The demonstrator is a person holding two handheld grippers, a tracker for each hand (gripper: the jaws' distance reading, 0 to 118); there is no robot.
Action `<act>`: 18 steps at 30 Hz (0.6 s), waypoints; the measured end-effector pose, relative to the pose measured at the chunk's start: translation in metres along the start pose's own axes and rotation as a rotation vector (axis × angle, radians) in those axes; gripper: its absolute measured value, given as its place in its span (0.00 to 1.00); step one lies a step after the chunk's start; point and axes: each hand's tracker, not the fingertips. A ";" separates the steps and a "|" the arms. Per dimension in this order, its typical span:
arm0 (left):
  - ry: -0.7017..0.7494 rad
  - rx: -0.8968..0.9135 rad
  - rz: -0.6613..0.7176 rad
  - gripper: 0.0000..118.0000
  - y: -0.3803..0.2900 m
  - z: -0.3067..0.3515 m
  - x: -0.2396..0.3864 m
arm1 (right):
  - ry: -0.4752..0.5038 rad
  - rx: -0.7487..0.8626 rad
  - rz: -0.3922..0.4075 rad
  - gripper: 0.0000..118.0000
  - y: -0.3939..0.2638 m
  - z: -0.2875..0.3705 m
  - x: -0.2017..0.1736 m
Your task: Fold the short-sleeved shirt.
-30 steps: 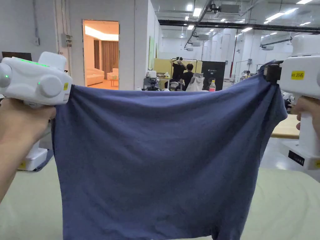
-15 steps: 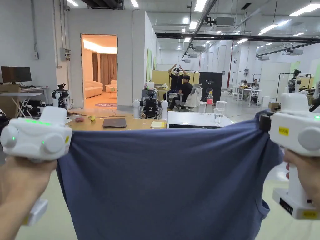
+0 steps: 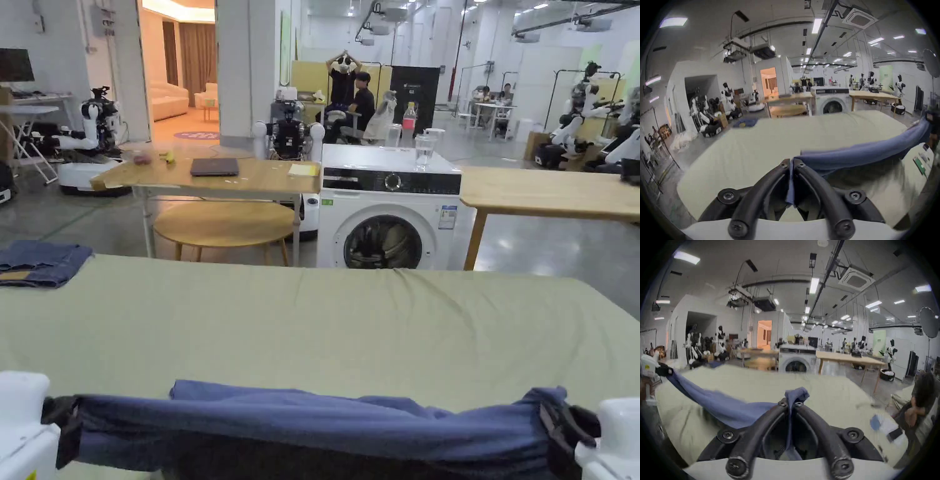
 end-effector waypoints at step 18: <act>-0.115 -0.057 -0.065 0.97 -0.077 0.049 0.051 | 0.100 -0.215 -0.121 0.99 -0.073 0.054 -0.075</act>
